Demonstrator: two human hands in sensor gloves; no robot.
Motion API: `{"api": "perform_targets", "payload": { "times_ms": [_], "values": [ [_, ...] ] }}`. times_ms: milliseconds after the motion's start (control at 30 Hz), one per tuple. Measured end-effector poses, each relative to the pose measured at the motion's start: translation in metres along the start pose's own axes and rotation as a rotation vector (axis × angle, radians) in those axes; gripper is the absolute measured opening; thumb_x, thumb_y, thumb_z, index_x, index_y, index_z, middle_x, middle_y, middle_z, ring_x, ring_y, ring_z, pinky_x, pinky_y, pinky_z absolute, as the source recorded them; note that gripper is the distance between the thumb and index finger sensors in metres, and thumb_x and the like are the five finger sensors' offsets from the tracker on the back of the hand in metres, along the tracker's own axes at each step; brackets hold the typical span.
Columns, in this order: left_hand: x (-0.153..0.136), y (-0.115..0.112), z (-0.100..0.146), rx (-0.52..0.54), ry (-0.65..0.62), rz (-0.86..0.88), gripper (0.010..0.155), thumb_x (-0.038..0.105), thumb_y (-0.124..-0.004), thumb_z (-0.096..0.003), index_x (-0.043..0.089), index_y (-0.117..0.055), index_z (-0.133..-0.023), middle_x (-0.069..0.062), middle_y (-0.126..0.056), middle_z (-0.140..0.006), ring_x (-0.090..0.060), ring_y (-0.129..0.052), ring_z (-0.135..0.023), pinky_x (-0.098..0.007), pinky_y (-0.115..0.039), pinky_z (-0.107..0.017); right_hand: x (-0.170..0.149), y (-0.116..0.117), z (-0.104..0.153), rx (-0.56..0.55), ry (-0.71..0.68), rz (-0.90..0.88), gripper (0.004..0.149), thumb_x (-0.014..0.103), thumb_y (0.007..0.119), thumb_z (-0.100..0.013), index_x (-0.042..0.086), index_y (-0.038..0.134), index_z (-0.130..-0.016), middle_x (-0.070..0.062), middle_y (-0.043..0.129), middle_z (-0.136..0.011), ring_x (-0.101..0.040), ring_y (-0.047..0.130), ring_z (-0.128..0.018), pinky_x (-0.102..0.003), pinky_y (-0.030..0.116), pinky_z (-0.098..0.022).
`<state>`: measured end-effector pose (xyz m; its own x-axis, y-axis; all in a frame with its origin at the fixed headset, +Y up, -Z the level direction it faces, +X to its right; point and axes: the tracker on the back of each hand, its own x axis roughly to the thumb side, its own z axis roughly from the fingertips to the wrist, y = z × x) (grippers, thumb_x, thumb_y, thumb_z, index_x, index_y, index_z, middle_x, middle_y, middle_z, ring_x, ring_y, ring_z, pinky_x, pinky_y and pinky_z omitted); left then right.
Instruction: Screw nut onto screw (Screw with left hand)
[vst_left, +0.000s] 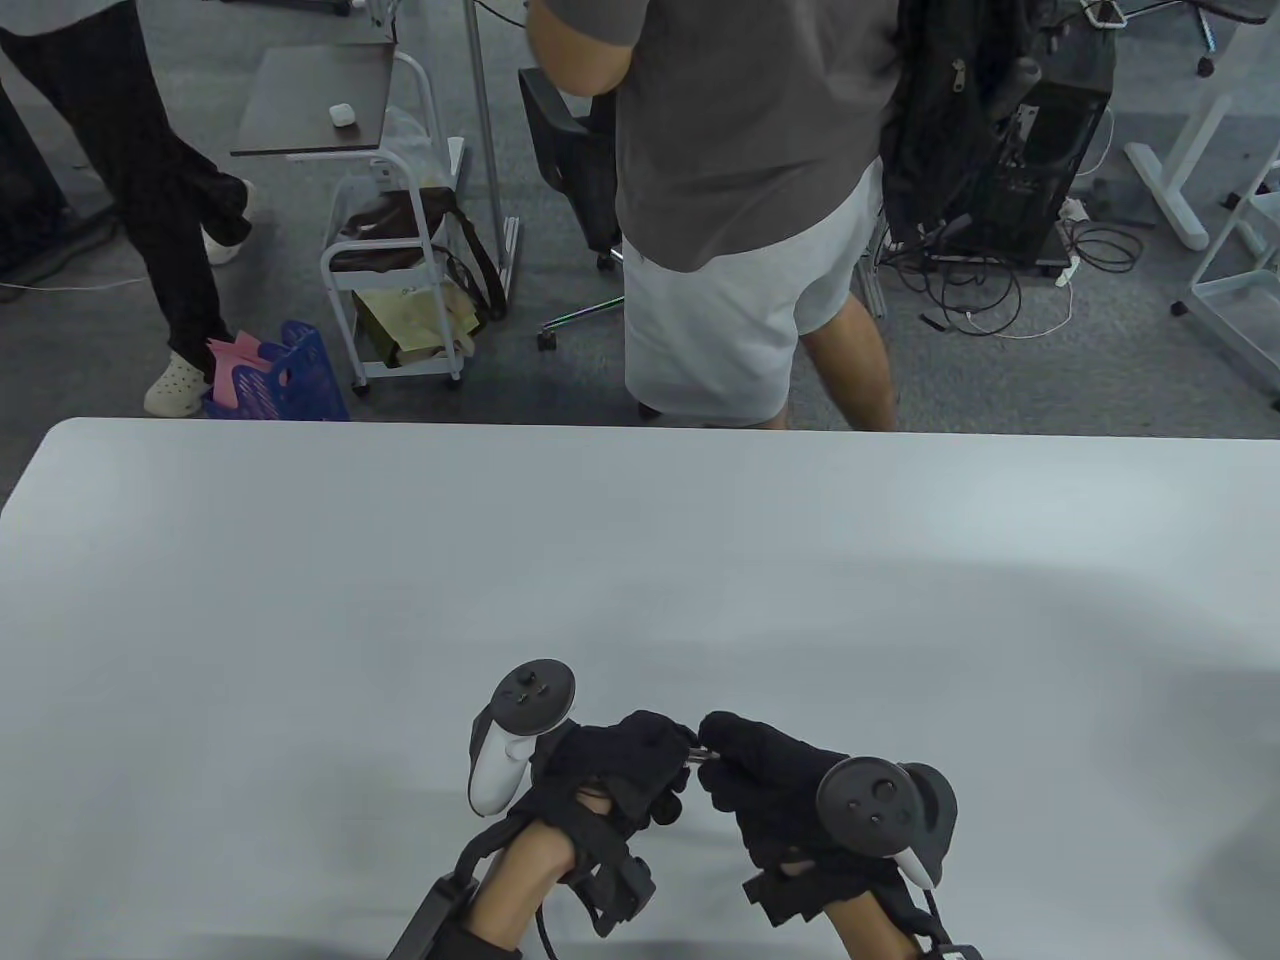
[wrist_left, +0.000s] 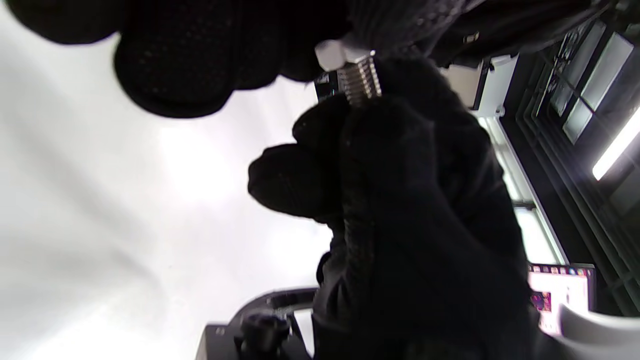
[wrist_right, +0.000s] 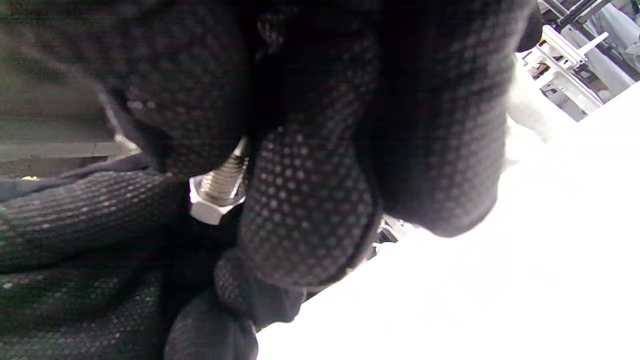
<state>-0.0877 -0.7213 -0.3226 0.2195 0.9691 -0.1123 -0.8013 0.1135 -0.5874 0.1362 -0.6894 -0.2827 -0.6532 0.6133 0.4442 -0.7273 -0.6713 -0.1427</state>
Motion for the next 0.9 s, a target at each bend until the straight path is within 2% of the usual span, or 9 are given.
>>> {"api": "perform_targets", "payload": {
  "times_ms": [133,233,300,433,500,567,667,800,900],
  "values": [
    [-0.0024,0.0028,0.0015,0.052,0.003,0.031,0.068,0.043,-0.068,-0.0447,0.002,-0.063,-0.099,-0.031,-0.076,-0.084,-0.047,-0.089,-0.054,-0.058,-0.071,-0.041,-0.0006,0.0009,-0.0004,-0.001,0.011,-0.015,0.047,0.035,0.095,-0.029,0.017,0.091,-0.073,-0.005,0.107,-0.058,-0.009,0.120,-0.027,-0.033,0.105,-0.028],
    [-0.0012,0.0031,0.0016,0.090,0.019,-0.021,0.059,0.041,-0.070,-0.0440,0.000,-0.080,-0.086,-0.032,-0.085,-0.076,-0.049,-0.092,-0.047,-0.059,-0.073,-0.036,-0.0007,0.0012,-0.0004,0.000,0.011,-0.011,0.047,0.035,0.095,-0.029,0.017,0.091,-0.073,-0.005,0.107,-0.058,-0.009,0.120,-0.027,-0.033,0.105,-0.028],
    [0.0001,0.0014,0.0007,0.075,0.017,-0.031,0.056,0.038,-0.070,-0.0441,0.001,-0.079,-0.085,-0.030,-0.084,-0.075,-0.047,-0.092,-0.047,-0.058,-0.073,-0.036,-0.0007,0.0014,-0.0003,0.004,0.013,-0.013,0.047,0.035,0.095,-0.029,0.017,0.091,-0.073,-0.005,0.106,-0.058,-0.009,0.120,-0.027,-0.033,0.105,-0.028],
    [-0.0002,0.0007,0.0003,0.012,0.007,-0.001,0.058,0.035,-0.069,-0.0450,0.003,-0.067,-0.093,-0.029,-0.076,-0.083,-0.046,-0.089,-0.053,-0.057,-0.071,-0.041,-0.0007,0.0006,0.0000,-0.002,0.016,-0.016,0.047,0.035,0.095,-0.029,0.017,0.091,-0.073,-0.006,0.106,-0.058,-0.010,0.120,-0.027,-0.033,0.105,-0.028],
    [-0.0019,0.0013,0.0013,0.034,0.006,0.014,0.068,0.043,-0.068,-0.0450,0.003,-0.061,-0.100,-0.031,-0.075,-0.085,-0.047,-0.088,-0.055,-0.057,-0.071,-0.041,-0.0010,0.0003,-0.0004,-0.002,0.019,-0.018,0.047,0.035,0.095,-0.029,0.017,0.091,-0.073,-0.006,0.106,-0.058,-0.009,0.120,-0.027,-0.033,0.105,-0.028],
    [-0.0017,0.0019,0.0017,0.081,0.017,-0.010,0.067,0.043,-0.068,-0.0442,0.001,-0.070,-0.096,-0.033,-0.080,-0.081,-0.049,-0.090,-0.051,-0.059,-0.072,-0.039,-0.0004,0.0001,-0.0003,-0.003,0.018,-0.015,0.047,0.035,0.095,-0.029,0.017,0.091,-0.073,-0.006,0.106,-0.058,-0.009,0.120,-0.027,-0.033,0.105,-0.028],
    [0.0000,0.0003,0.0007,0.067,0.012,-0.021,0.058,0.040,-0.069,-0.0442,0.000,-0.080,-0.085,-0.031,-0.085,-0.075,-0.048,-0.092,-0.047,-0.059,-0.073,-0.036,0.0002,-0.0001,-0.0001,-0.006,0.014,-0.018,0.047,0.035,0.095,-0.029,0.016,0.091,-0.073,-0.006,0.107,-0.058,-0.009,0.120,-0.027,-0.033,0.105,-0.028],
    [0.0017,-0.0008,0.0007,0.013,0.006,-0.014,0.056,0.035,-0.069,-0.0446,0.003,-0.070,-0.090,-0.029,-0.078,-0.081,-0.045,-0.089,-0.052,-0.057,-0.071,-0.040,0.0008,-0.0004,0.0002,-0.009,0.008,-0.014,0.047,0.035,0.095,-0.030,0.016,0.091,-0.073,-0.006,0.107,-0.057,-0.009,0.120,-0.027,-0.033,0.105,-0.027],
    [-0.0015,0.0005,0.0013,0.035,0.008,0.012,0.069,0.044,-0.068,-0.0448,0.002,-0.062,-0.099,-0.031,-0.075,-0.085,-0.047,-0.088,-0.054,-0.057,-0.071,-0.041,0.0001,-0.0010,-0.0001,-0.014,0.011,-0.018,0.047,0.035,0.095,-0.030,0.016,0.091,-0.073,-0.006,0.107,-0.057,-0.009,0.120,-0.027,-0.033,0.105,-0.027]
  ]
}}
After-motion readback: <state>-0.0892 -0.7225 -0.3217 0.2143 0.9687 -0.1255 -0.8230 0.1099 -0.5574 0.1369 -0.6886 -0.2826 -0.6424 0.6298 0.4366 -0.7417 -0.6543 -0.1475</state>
